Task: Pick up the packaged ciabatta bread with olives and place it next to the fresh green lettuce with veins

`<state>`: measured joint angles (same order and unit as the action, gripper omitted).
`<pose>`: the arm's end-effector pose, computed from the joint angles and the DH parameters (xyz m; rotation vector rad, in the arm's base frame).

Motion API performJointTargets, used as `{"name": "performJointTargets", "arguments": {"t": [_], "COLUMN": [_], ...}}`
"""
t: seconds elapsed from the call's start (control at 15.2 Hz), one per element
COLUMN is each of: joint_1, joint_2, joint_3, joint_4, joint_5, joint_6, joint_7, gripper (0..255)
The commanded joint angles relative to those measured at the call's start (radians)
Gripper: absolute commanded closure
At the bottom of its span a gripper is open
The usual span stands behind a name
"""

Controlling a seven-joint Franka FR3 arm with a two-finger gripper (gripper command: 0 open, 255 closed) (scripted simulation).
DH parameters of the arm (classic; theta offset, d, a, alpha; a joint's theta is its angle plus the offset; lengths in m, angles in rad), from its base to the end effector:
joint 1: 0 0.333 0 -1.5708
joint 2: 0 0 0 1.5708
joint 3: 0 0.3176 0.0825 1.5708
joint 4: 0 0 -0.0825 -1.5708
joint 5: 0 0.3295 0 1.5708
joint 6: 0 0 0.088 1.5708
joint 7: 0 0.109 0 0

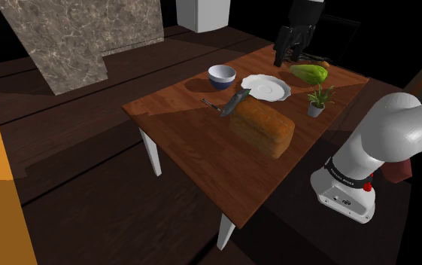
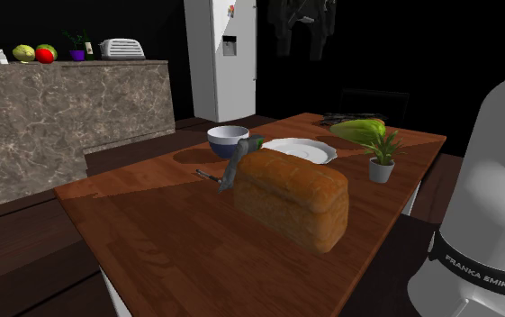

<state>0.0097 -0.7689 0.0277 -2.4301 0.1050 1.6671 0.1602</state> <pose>0.2622 0.0227 0.5628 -3.0486 0.2143 0.0035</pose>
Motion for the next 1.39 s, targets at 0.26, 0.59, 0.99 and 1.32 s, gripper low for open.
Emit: {"name": "performJointTargets", "arguments": {"t": [0.26,0.59,0.99,1.32], "joint_1": [-0.082,-0.189,-0.341,-0.382], "joint_2": [0.055,0.162,0.326,0.403], "joint_3": [0.087,0.199,0.338,0.380], "joint_4": [-0.074,-0.132,-0.162,-0.176], "joint_5": [0.084,0.163,0.202,0.197], "joint_6": [0.182,0.420,0.698,0.804], "joint_7": [0.302,0.671,1.123,1.229], "gripper": [0,0,0,0]}}
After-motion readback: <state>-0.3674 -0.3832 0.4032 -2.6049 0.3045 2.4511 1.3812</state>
